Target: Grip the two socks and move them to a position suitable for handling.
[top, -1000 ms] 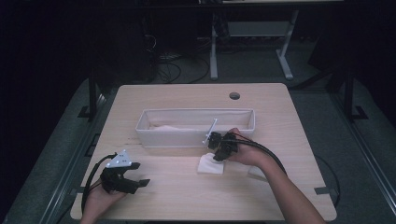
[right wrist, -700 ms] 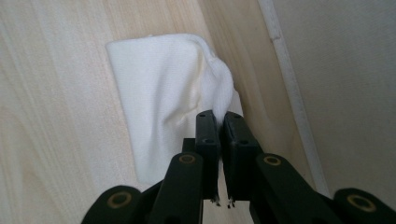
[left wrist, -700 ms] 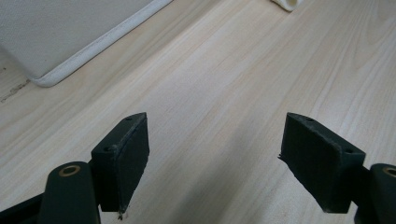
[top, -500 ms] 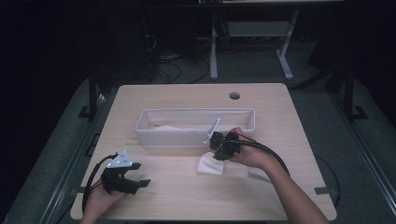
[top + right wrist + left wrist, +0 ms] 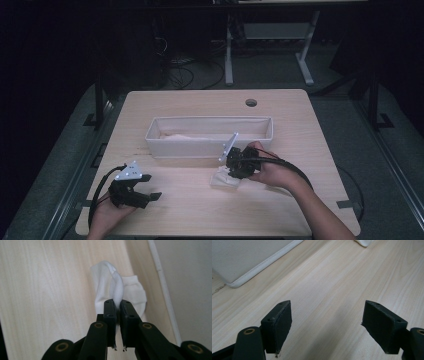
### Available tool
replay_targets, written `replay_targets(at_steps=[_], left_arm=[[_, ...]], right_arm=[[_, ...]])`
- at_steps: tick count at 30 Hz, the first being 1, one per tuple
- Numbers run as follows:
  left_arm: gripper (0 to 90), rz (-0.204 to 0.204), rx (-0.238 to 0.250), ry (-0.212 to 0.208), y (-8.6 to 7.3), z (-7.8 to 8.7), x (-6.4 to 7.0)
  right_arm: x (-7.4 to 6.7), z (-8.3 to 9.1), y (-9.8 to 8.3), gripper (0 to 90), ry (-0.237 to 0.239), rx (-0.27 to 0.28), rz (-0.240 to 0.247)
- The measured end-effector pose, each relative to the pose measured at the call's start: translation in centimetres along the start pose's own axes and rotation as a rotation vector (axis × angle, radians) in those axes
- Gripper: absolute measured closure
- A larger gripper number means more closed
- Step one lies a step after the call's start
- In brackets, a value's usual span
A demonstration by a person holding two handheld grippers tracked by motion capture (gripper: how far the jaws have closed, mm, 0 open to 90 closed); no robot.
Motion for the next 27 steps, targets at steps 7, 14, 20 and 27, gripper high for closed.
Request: replay_targets(at_steps=[7,14,20,27], left_arm=[[23.1,-0.002,0.000,-0.002,0.1,0.0,0.1],[23.1,-0.004,0.004,-0.001,0.1,0.1,0.1],[23.1,-0.006,-0.002,-0.002,0.1,0.0,0.2],[23.1,-0.007,-0.003,-0.003,0.1,0.0,0.2]], right_arm=[[-1.9,0.1,0.0,82.4,0.025,0.010,0.038],[-3.9,-0.5,-0.2,80.8,0.066,0.000,0.073],[-5.3,-1.3,-0.6,79.5,0.106,-0.021,0.094],[-6.4,-2.4,-1.7,73.0,0.203,-0.059,0.093]])
Point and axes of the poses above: each handheld gripper's, and its own axes: z roughly backward along the jaws, y roughly out of its top, x roughly to its right, the point moved 3 cm from there along -z, roughly forward along the jaws, and after that the axes turned 3 degrees about x, right-handed, at the moved point
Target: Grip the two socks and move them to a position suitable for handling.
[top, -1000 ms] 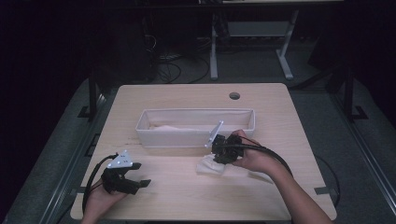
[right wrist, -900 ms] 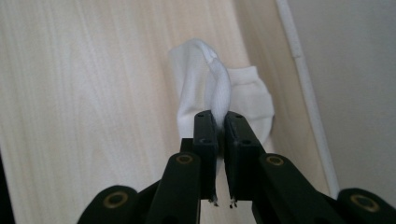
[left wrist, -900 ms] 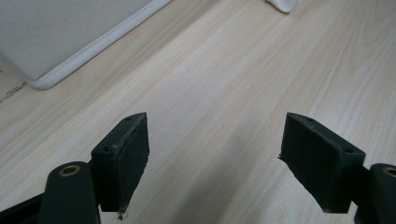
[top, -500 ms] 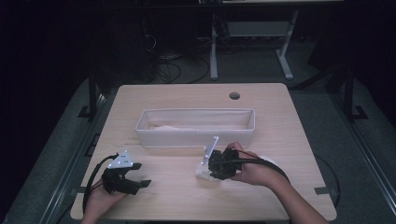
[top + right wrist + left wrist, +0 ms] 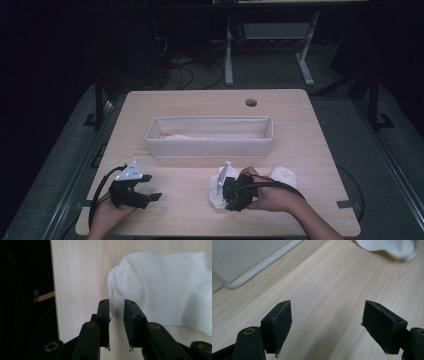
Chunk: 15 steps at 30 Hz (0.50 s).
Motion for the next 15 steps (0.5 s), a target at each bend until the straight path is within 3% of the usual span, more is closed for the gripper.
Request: replay_targets(at_steps=[3,10,12,15], left_arm=[[23.1,-0.004,-0.002,-0.001,0.1,0.0,0.0],[23.1,-0.001,0.001,-0.001,0.1,-0.1,0.2],[23.1,-0.001,0.002,-0.002,0.1,-0.1,0.1],[23.1,-0.006,-0.002,-0.004,0.1,-0.1,0.1]], right_arm=[[-0.4,0.1,-0.1,72.0,0.024,0.000,0.022],[0.2,0.0,1.4,82.0,-0.036,0.050,0.017],[0.6,-0.6,1.7,83.8,-0.052,0.038,0.006],[0.8,-1.5,1.7,83.8,-0.040,0.011,0.002]])
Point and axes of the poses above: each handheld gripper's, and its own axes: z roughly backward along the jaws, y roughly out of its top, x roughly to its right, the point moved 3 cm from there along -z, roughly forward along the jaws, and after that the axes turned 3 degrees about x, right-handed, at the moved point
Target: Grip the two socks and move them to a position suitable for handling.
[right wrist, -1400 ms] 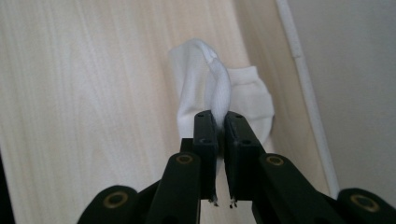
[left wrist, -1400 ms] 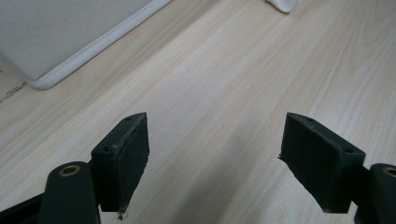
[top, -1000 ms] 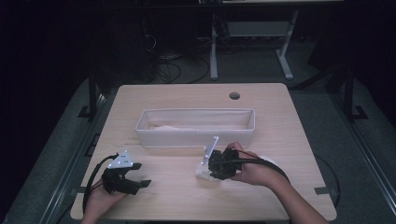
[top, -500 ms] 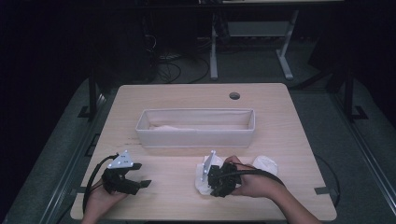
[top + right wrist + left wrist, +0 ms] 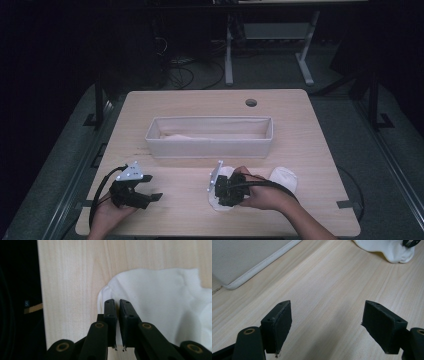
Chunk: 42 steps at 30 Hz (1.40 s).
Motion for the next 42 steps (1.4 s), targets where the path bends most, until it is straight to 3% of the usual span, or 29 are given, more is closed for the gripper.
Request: replay_targets(at_steps=[3,6,12,16,19,22,28,33,38,42], left_arm=[[23.2,-0.003,0.005,0.002,0.1,0.0,0.0],[23.2,-0.005,0.010,0.000,0.2,0.1,0.2],[23.4,-0.027,0.003,-0.007,0.6,-0.1,0.6],[24.1,-0.036,0.006,-0.013,0.8,-0.2,1.0],[25.4,-0.043,0.011,-0.022,1.1,-0.2,1.3],[25.5,-0.051,0.007,-0.029,1.2,-0.4,1.5],[27.6,-0.080,0.006,-0.054,1.9,-0.7,2.4],[29.2,-0.115,0.003,-0.078,2.7,-1.2,3.3],[30.4,-0.153,0.000,-0.108,4.0,-2.0,4.5],[33.9,-0.198,-0.007,-0.155,5.1,-3.0,6.0]], right_arm=[[-0.3,-0.6,-0.1,84.0,0.013,-0.016,0.008],[-0.8,-0.8,-0.2,84.3,0.053,0.003,0.004],[-1.5,-0.2,-0.4,82.6,0.060,0.014,0.024],[0.1,1.0,-0.9,83.1,-0.004,0.031,-0.017],[1.9,1.5,-1.7,83.4,-0.050,0.027,-0.071],[3.0,1.6,-2.1,83.0,-0.087,0.009,-0.094],[4.6,1.3,-2.5,83.1,-0.105,-0.016,-0.124],[5.3,0.3,-2.7,83.1,-0.094,-0.044,-0.136],[5.2,1.0,-2.5,82.6,-0.076,-0.010,-0.134],[5.3,2.0,-2.0,82.6,-0.095,-0.003,-0.119]])
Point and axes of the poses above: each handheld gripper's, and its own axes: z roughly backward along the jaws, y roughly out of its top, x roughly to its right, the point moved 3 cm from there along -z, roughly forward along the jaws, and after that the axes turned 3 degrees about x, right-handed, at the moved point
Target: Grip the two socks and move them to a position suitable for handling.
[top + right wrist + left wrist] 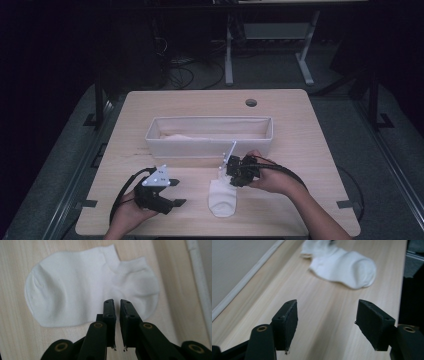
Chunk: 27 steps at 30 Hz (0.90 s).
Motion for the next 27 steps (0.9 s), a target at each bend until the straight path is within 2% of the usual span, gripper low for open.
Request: replay_targets(at_steps=[3,6,12,14,20,27], left_arm=[[39.9,-0.026,0.005,-0.051,1.0,-1.1,0.8],[49.6,-0.049,0.011,-0.087,1.8,-2.1,1.4],[69.6,-0.120,-0.010,-0.149,3.3,-4.1,2.5],[74.7,-0.142,-0.031,-0.159,3.7,-4.9,2.8],[80.1,-0.158,-0.064,-0.198,4.2,-7.0,3.4],[80.3,-0.173,-0.117,-0.243,4.3,-8.9,4.2]], right_arm=[[0.5,0.3,0.5,82.7,-0.004,0.005,0.004],[0.8,0.2,0.8,83.4,-0.001,0.011,-0.001],[1.6,0.2,1.7,86.1,0.027,0.033,-0.023],[2.0,0.0,1.8,86.2,0.032,0.036,-0.034],[2.3,-1.0,1.9,86.2,0.043,0.017,-0.033],[2.9,-2.3,1.8,86.3,0.055,-0.016,-0.055]])
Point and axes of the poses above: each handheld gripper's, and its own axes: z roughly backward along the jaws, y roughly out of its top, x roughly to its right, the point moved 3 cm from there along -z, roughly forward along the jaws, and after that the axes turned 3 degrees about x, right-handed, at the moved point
